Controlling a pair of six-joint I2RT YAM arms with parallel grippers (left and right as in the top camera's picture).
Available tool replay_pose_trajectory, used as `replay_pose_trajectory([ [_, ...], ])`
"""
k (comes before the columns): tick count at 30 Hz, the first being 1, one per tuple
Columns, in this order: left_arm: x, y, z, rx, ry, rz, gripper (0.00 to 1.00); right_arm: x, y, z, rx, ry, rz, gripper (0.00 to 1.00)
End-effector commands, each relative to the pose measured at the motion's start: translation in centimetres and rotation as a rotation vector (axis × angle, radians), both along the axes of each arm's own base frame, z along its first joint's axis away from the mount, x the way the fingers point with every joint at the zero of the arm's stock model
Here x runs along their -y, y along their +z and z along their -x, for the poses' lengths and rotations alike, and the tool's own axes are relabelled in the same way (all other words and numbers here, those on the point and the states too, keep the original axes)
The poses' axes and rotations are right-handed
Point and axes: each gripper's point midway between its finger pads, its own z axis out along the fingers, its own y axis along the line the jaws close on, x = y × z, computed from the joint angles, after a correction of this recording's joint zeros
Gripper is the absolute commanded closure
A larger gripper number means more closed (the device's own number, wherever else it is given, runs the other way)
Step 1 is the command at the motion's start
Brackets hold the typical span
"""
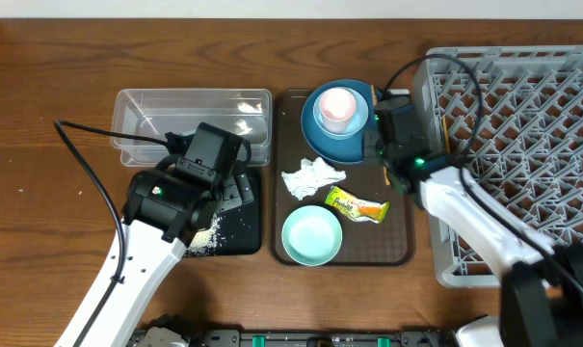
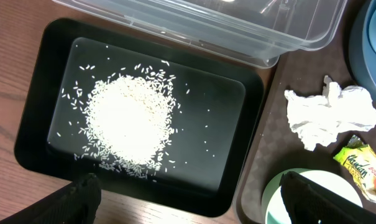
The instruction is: Sort waste into correct bins and load items into the dishwasher rack
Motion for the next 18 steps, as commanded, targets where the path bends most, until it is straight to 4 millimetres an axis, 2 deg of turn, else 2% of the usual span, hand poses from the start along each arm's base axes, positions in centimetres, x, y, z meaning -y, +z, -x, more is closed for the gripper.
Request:
replay_pose_trajectory([
  [1,-0.3,0.5,-0.3,0.016,0.007,-0.011,0.05,0.2,3.8,0.3,0.081,0.032,0.032,0.99],
  [5,-0.3,0.5,-0.3,0.016,0.007,-0.011,0.05,3.4,5.9,1.0,0.107,-0.055,0.079,0.99],
  [9,-0.3,0.5,-0.3,0.016,0.007,-0.011,0.05,7.2,6.9,1.6,0.098,-0.138,0.087,0.99],
  [12,-0.3,0.5,-0.3,0.016,0.007,-0.011,0.05,10.3,6.7,1.8,0.071,-0.207,0.104,0.99],
  [16,-0.3,0.5,-0.3,0.016,0.007,-0.011,0.05,13.2,5.8,2.1,0.023,-0.237,0.139,0.99],
  [18,-0.3,0.5,-0.3,0.016,0.007,-0.011,0.05,14.0,5.3,2.1,0.003,-0.237,0.147,0.99],
])
